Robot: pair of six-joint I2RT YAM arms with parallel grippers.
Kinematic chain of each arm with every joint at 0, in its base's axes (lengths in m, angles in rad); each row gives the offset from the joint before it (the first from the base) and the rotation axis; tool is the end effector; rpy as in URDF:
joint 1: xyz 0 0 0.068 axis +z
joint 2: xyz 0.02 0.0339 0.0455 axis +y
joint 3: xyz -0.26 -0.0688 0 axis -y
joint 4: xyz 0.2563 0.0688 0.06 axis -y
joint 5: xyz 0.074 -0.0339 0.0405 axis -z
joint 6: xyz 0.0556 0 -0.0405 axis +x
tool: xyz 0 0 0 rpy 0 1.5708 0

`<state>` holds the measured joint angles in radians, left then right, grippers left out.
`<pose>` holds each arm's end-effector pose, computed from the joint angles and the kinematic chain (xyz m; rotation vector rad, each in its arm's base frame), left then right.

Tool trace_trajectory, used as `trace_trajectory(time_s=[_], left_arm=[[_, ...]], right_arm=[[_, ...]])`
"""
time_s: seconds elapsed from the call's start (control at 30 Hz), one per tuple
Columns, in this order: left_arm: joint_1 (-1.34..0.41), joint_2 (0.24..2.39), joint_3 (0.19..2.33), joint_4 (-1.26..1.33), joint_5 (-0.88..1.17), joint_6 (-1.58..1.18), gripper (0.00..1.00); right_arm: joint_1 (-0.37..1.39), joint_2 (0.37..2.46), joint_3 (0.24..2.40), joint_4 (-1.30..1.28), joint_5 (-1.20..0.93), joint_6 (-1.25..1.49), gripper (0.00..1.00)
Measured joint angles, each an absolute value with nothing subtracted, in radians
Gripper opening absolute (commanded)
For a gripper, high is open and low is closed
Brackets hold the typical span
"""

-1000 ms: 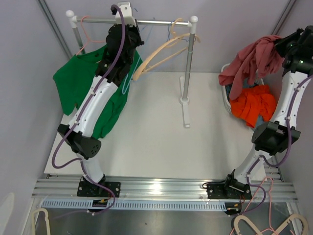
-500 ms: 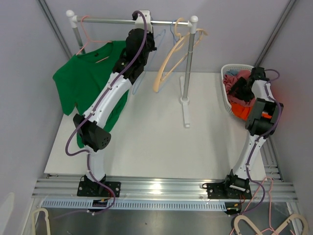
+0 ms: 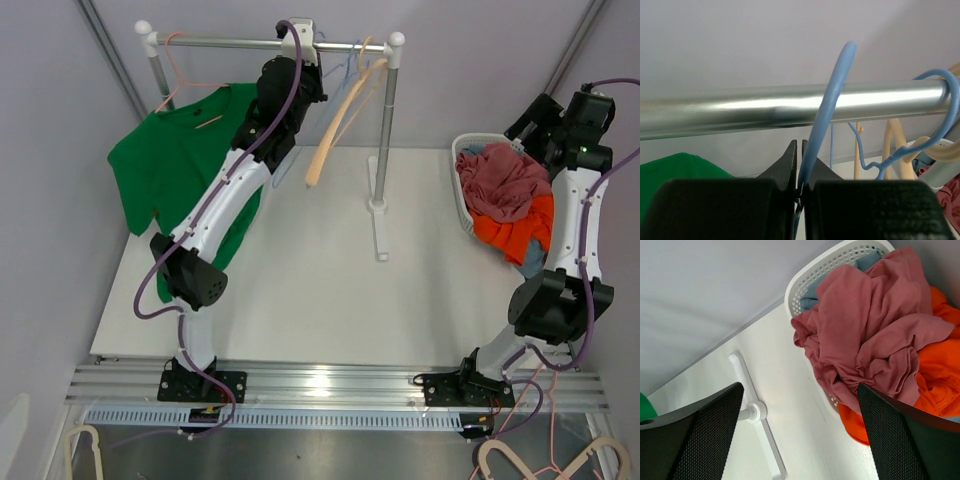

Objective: Remove the t-shirt from the hanger

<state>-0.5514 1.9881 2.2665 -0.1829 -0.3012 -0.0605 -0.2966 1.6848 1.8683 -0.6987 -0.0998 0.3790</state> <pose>0.4191 -0.2384 0.4914 0.1187 1.4808 -0.2736 0.3872 -0.1125 0.4139 0.6340 1.9882 0.1542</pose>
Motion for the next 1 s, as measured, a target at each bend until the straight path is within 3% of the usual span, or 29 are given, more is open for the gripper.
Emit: trace_trajectory(time_s=[0.1,0.13,0.17,0.33,0.6,0.7,0.73,0.8,0.9,1.0], left_arm=[[-0.553,1.988,2.267,-0.182,-0.275,-0.064,0.20],[-0.553,1.988,2.267,-0.182,-0.266,-0.068,0.34],[-0.554,1.988,2.267,-0.182,-0.257,-0.069,0.40],[-0.556,1.986,2.267,-0.188,-0.250,-0.080,0.50],[-0.556,1.890,2.243,-0.258,-0.250,-0.087,0.53],[-0.550,1.773,2.187,-0.280,-0.245,-0.093,0.68],[-0.546,1.727,2.159,-0.286,-0.239,-0.096,0.78],[-0.522,1.624,2.085,-0.288,-0.220,-0.105,0.82],[-0.416,1.464,1.956,-0.279,-0.186,-0.137,0.98],[-0.253,1.343,1.818,-0.259,-0.174,-0.168,1.00]], right_arm=[[-0.292,1.646,1.841,-0.698,-0.115,0.379,0.99],[-0.290,1.644,1.834,-0.698,-0.119,0.379,0.99],[-0.290,1.644,1.826,-0.698,-0.123,0.379,1.00],[-0.290,1.644,1.799,-0.714,-0.142,0.379,0.99],[-0.285,1.621,1.799,-0.731,-0.165,0.379,1.00],[-0.276,1.605,1.796,-0.738,-0.167,0.379,0.99],[-0.272,1.598,1.792,-0.739,-0.167,0.379,1.00],[-0.255,1.578,1.770,-0.737,-0.165,0.379,1.00],[-0.216,1.534,1.710,-0.730,-0.167,0.380,1.00],[-0.182,1.505,1.668,-0.728,-0.175,0.380,0.99]])
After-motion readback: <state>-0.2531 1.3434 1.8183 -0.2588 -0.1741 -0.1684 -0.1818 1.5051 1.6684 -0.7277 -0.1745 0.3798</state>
